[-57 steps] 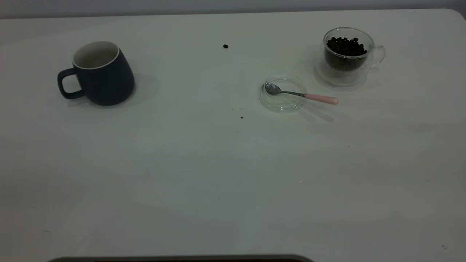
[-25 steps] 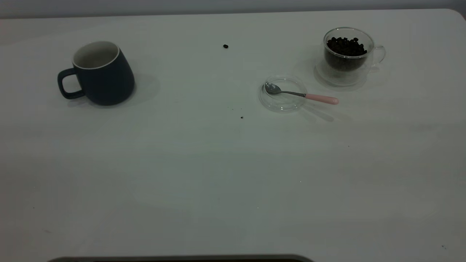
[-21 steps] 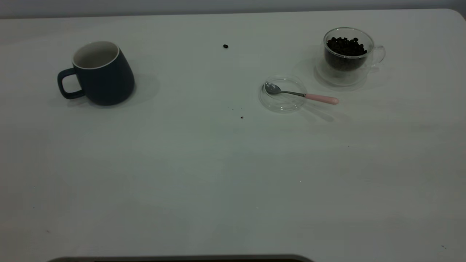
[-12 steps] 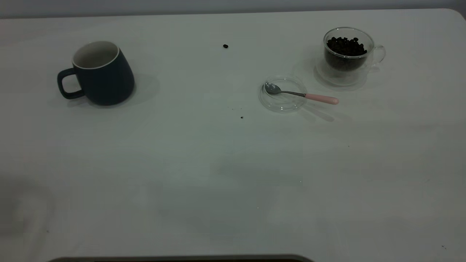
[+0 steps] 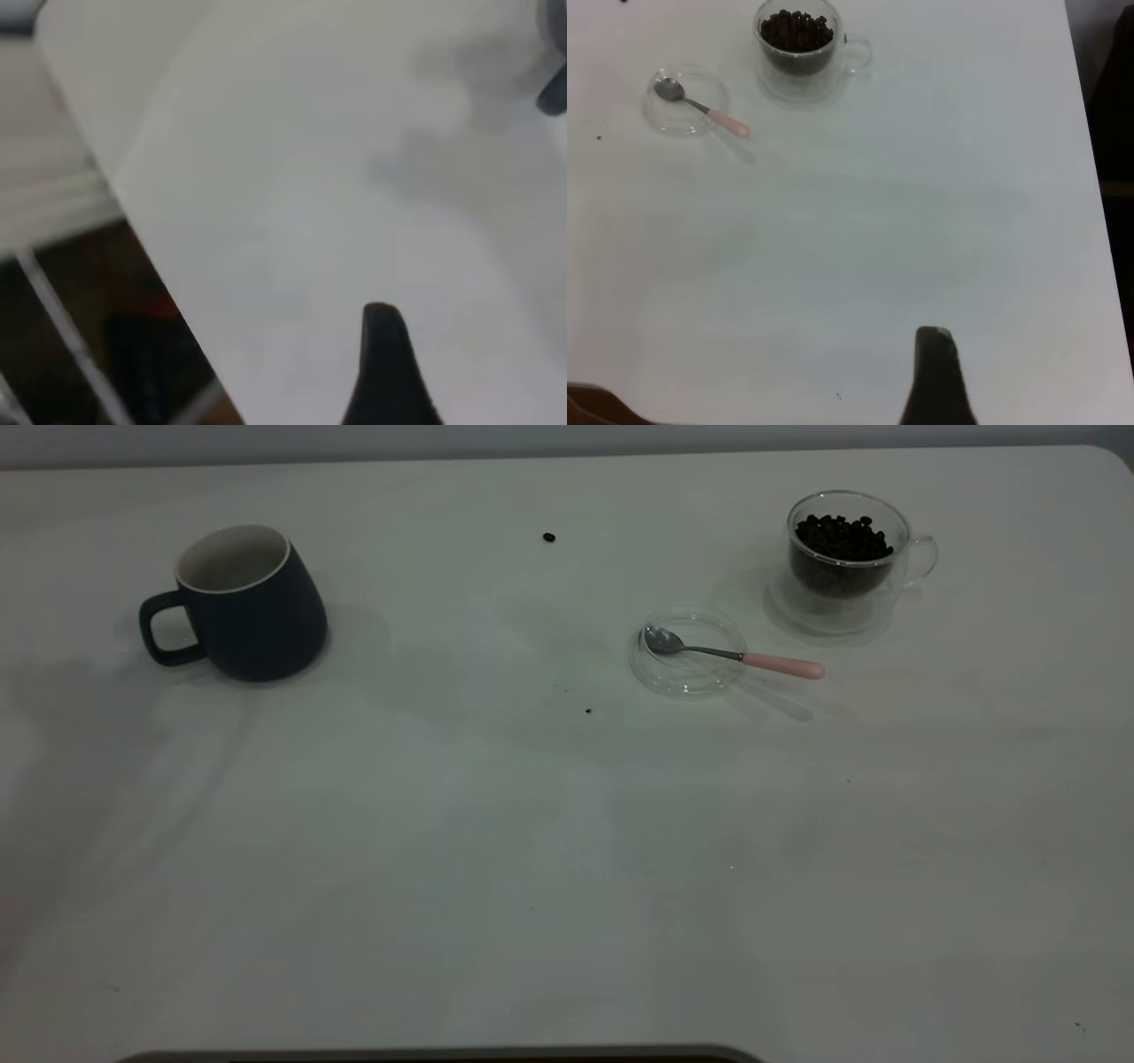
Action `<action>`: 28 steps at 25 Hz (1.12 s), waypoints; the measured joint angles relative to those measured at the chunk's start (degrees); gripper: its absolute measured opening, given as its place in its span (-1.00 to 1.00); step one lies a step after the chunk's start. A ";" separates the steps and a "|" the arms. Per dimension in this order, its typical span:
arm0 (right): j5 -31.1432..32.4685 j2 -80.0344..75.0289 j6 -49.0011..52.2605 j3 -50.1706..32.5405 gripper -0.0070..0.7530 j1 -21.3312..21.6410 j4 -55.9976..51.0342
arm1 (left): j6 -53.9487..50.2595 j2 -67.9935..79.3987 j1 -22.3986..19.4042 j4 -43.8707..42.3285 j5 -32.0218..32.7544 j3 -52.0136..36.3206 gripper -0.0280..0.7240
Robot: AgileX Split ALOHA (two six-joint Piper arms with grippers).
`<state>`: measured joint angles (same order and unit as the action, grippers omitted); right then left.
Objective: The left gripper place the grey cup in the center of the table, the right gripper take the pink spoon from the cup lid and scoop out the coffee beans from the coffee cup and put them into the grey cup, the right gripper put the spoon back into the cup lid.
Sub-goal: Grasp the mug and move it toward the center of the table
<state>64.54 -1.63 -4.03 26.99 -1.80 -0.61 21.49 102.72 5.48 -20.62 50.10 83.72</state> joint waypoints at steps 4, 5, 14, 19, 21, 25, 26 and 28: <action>0.00 0.00 0.00 0.00 0.57 0.00 0.00 | 15.45 11.12 0.00 -0.52 -1.20 5.17 0.58; 0.00 0.00 0.00 0.00 0.57 0.00 0.00 | 18.38 13.40 0.00 -1.01 -1.86 5.72 0.58; 0.00 0.00 0.00 0.00 0.57 0.00 0.00 | 30.69 24.94 0.00 -1.63 -13.09 6.36 0.58; 0.00 0.00 0.00 0.00 0.57 0.00 0.00 | 32.52 27.78 0.00 -1.68 -15.72 6.40 0.58; 0.00 0.00 0.00 0.00 0.57 0.00 0.00 | 32.71 28.46 0.00 -1.68 -17.29 6.40 0.58; 0.00 0.00 0.00 0.00 0.57 0.00 0.00 | 32.72 29.77 0.27 -1.56 -18.17 6.42 0.58; 0.00 0.00 0.00 0.00 0.57 0.00 0.00 | 32.78 30.14 0.37 -1.25 -18.17 6.42 0.58; 0.00 0.00 0.00 0.00 0.57 0.00 0.00 | 32.95 30.80 0.93 -0.24 -18.42 6.42 0.58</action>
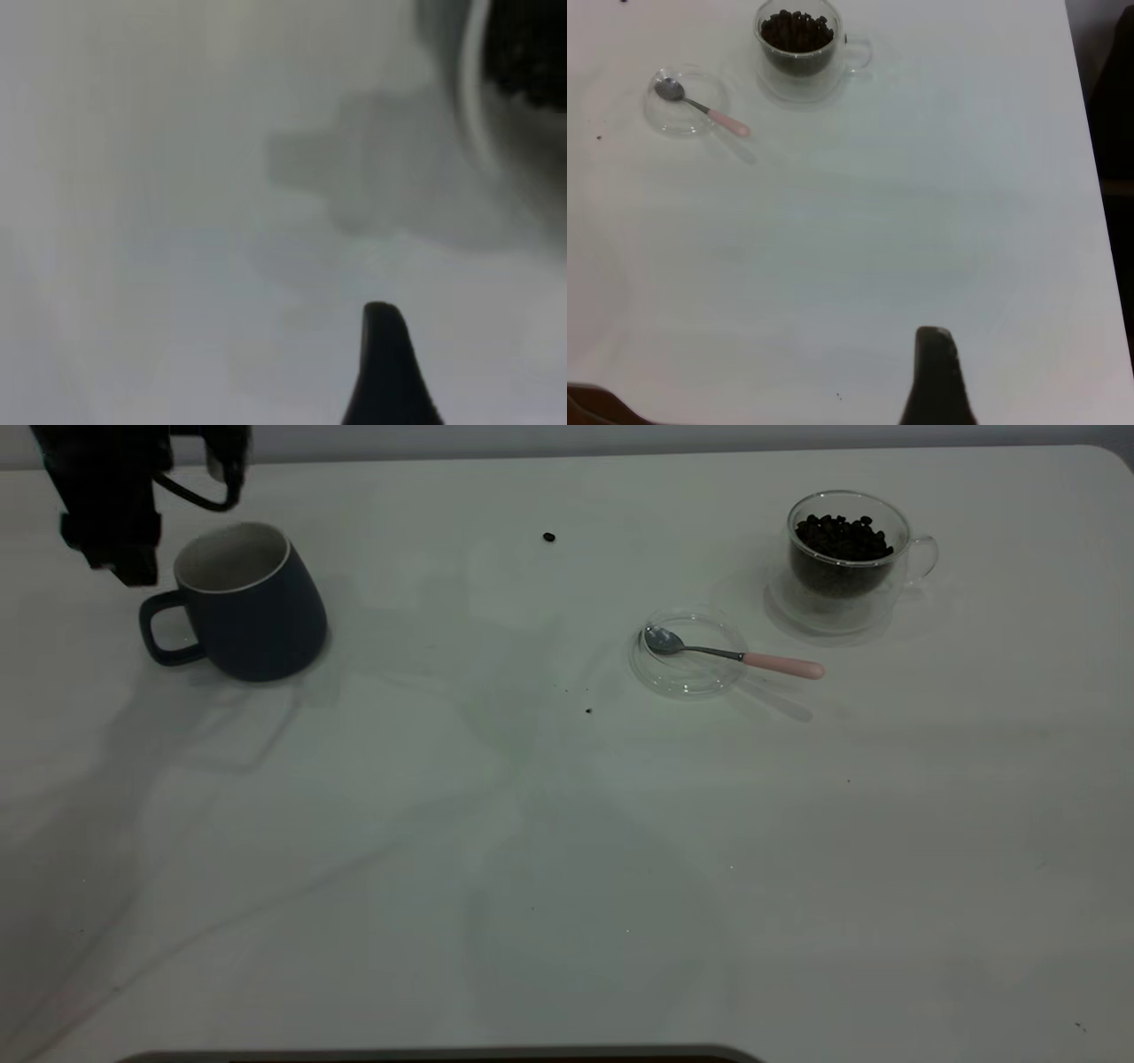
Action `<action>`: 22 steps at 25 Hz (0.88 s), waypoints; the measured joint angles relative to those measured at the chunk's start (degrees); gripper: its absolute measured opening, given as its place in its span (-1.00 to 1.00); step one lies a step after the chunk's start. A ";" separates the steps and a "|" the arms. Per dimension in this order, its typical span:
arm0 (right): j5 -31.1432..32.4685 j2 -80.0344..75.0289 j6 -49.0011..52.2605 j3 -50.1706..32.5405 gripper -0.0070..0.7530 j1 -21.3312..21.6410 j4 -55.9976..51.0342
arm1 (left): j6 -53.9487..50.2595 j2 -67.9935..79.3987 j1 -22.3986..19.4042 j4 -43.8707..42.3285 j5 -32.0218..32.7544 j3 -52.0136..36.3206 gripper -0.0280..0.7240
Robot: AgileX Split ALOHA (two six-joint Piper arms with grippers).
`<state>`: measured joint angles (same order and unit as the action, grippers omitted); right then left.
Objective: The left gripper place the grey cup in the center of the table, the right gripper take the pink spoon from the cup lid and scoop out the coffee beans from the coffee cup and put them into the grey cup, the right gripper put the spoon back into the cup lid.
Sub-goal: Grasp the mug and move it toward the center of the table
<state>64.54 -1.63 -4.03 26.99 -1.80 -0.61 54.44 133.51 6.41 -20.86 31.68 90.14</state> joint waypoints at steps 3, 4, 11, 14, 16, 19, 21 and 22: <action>0.00 0.00 0.00 0.00 0.57 0.00 0.00 | 0.31 0.21 1.03 0.99 -0.55 0.00 0.58; 0.00 0.00 0.00 0.00 0.57 0.00 0.00 | 0.55 0.21 1.39 1.83 -0.82 0.00 0.58; 0.00 0.02 0.00 0.00 0.57 0.00 0.11 | 3.53 0.63 5.07 8.13 -1.94 0.00 0.58; 0.00 0.02 0.00 0.00 0.57 0.00 0.11 | 4.00 0.84 7.22 10.16 -2.48 0.00 0.58; 0.00 0.02 0.00 0.00 0.57 0.00 0.17 | 4.02 0.88 8.77 11.71 -3.28 0.00 0.58; 0.00 0.02 0.00 0.00 0.57 0.00 0.17 | 4.13 0.88 11.65 13.71 -4.96 0.00 0.58; 0.00 0.02 0.00 0.00 0.57 0.00 0.17 | 4.21 0.88 13.39 14.90 -6.02 0.00 0.58; 0.00 0.02 0.00 0.00 0.57 0.00 0.17 | 4.25 0.88 14.30 15.28 -6.60 0.00 0.58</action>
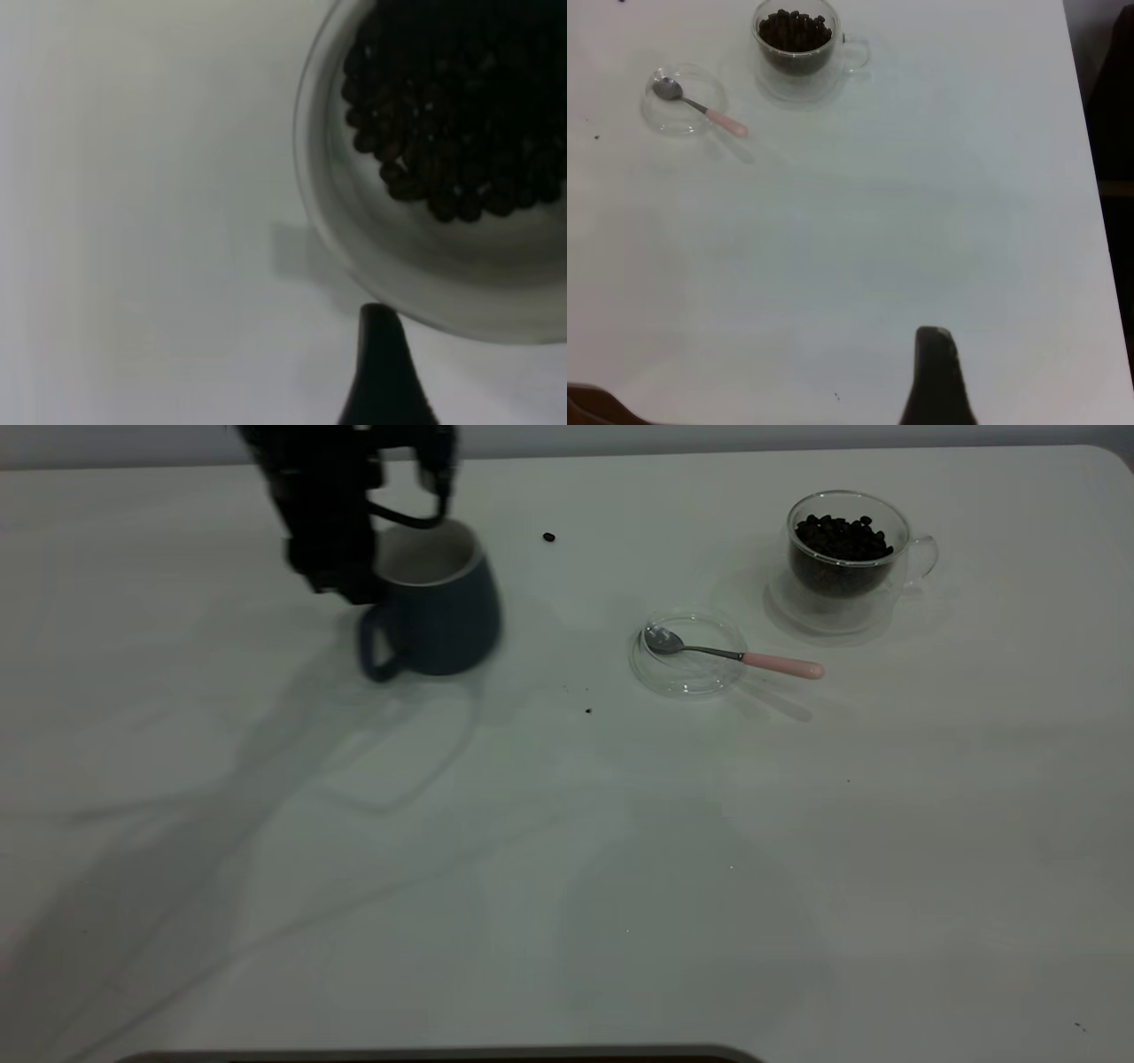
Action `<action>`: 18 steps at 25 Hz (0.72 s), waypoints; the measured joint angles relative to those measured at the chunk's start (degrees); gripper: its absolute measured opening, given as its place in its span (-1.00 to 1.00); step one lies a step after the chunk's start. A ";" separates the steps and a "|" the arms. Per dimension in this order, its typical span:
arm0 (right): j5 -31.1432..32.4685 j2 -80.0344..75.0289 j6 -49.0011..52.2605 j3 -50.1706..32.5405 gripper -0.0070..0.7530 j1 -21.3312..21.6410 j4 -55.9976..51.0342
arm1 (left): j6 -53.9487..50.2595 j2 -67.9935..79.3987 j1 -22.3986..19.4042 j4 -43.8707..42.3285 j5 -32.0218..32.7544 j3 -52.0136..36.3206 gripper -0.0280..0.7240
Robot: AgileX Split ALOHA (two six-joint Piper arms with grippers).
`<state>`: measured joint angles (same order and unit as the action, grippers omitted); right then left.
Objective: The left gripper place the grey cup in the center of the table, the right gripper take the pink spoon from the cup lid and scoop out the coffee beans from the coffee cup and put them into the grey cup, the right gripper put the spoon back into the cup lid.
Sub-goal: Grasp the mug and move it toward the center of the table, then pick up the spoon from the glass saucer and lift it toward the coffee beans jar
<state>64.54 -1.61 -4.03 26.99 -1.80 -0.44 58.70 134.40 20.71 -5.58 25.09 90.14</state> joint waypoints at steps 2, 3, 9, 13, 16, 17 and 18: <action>0.00 0.00 0.00 0.00 0.57 0.00 0.00 | 0.00 0.00 1.52 0.65 -0.87 0.00 0.58; 0.00 0.00 0.00 0.00 0.57 0.00 0.00 | 0.00 0.00 2.24 0.95 -1.38 0.00 0.58; 0.00 0.00 0.00 0.00 0.57 0.00 0.00 | -3.00 -0.98 3.79 1.64 -1.53 0.00 0.58; 0.00 0.04 0.00 0.00 0.57 0.00 0.00 | -9.85 -7.98 3.68 1.64 2.17 0.00 0.58; 0.00 0.04 0.00 0.00 0.57 0.00 0.00 | -18.51 -16.33 3.68 1.64 6.85 0.00 0.58; 0.00 0.04 0.00 0.00 0.57 0.00 0.00 | -22.06 -19.45 3.68 1.64 8.90 0.00 0.58; 0.00 0.04 0.00 0.00 0.57 0.00 0.00 | -25.65 -22.02 3.68 1.41 11.06 0.00 0.58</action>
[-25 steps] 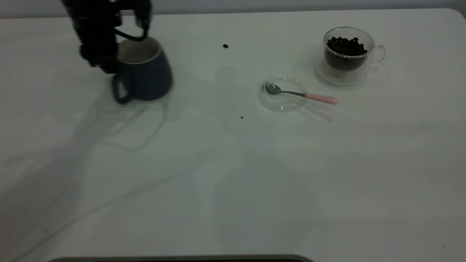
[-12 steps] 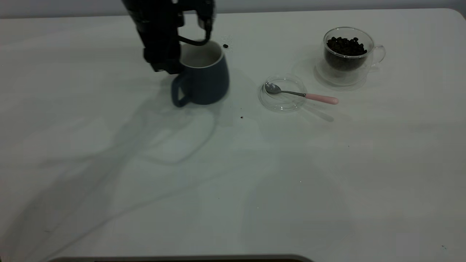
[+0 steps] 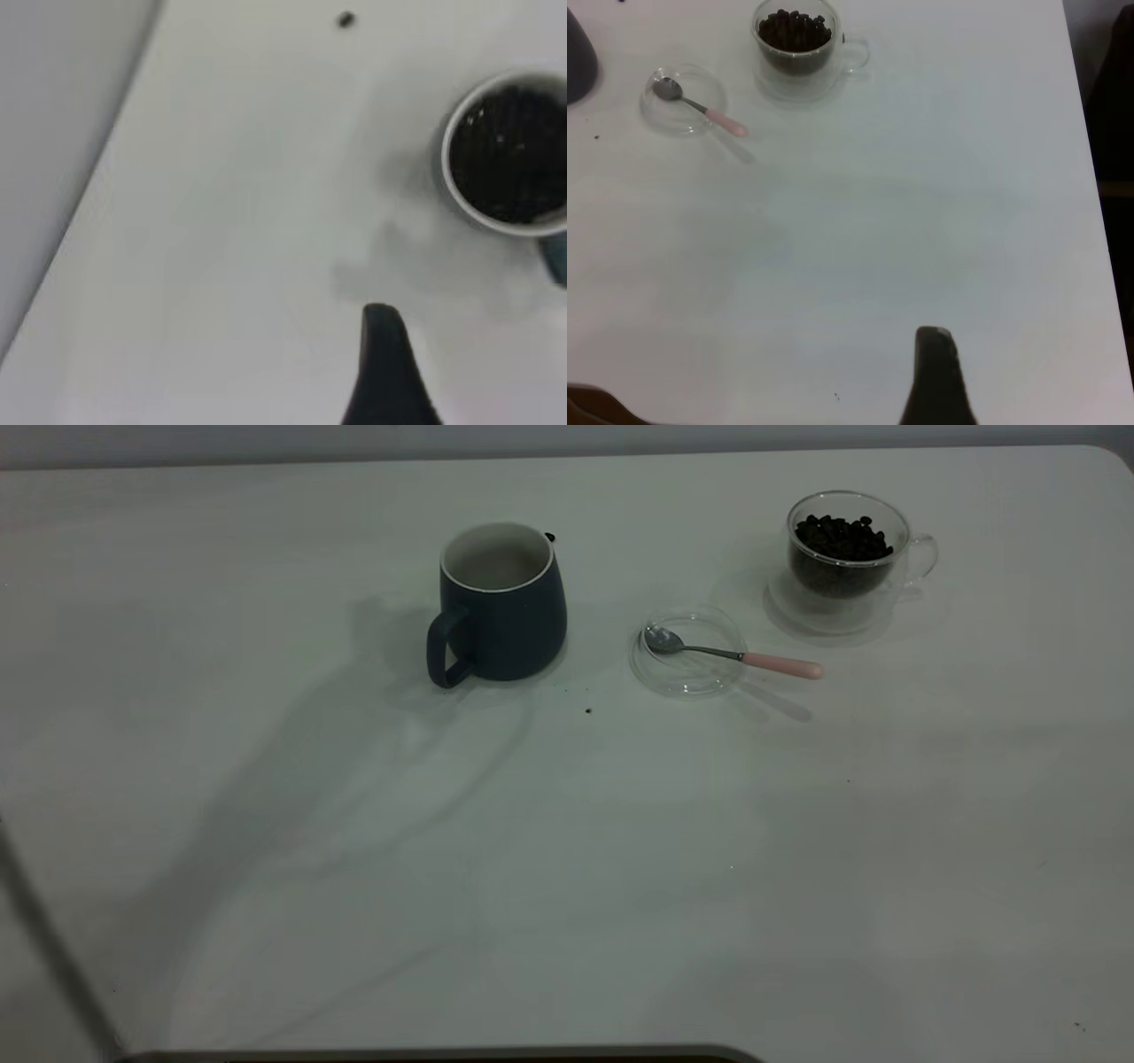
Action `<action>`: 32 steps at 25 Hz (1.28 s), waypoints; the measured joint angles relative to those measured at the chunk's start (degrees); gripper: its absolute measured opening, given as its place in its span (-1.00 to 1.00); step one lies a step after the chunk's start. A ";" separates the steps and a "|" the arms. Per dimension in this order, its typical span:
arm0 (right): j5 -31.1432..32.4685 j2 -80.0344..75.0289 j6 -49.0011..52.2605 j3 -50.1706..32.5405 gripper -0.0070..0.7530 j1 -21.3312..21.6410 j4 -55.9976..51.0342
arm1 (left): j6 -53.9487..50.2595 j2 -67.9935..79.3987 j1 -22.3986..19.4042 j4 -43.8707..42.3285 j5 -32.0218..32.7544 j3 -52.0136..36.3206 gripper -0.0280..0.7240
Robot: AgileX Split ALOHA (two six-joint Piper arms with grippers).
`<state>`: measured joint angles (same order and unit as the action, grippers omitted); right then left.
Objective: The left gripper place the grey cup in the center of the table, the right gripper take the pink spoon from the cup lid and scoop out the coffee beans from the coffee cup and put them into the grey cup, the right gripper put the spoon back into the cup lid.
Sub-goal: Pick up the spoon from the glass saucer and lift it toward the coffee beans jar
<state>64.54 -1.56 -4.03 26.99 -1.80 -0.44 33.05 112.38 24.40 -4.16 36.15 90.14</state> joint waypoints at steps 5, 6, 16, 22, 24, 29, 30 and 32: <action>0.00 0.00 0.00 0.00 0.57 0.00 0.05 | -17.84 -14.80 0.00 -5.66 12.66 0.00 0.58; 0.00 0.00 0.00 0.00 0.57 0.00 0.05 | -21.32 -17.90 0.00 -7.15 15.81 0.00 0.58; 0.00 0.00 0.00 0.00 0.57 0.00 0.05 | -34.67 -44.60 0.00 -13.63 30.90 -1.09 0.58; 0.00 0.00 0.00 0.00 0.57 0.00 0.05 | -35.15 -63.32 0.00 -7.83 30.90 -12.37 0.58; 0.00 0.00 0.00 0.00 0.57 0.00 0.05 | -35.02 -70.70 0.00 -5.24 30.90 -17.81 0.58; 0.00 0.00 0.00 0.00 0.57 0.00 0.05 | -34.58 -86.22 0.00 -0.64 30.90 -31.17 0.58; 0.00 0.00 0.00 0.00 0.57 0.00 0.05 | -34.58 -88.91 0.00 0.43 30.90 -33.34 0.58; 0.00 0.00 0.00 0.00 0.57 0.00 0.05 | -34.58 -93.11 0.00 2.58 30.90 -36.87 0.58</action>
<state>64.54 -1.56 -4.03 26.99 -1.80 -0.39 -1.53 19.27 24.40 -1.59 67.05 53.27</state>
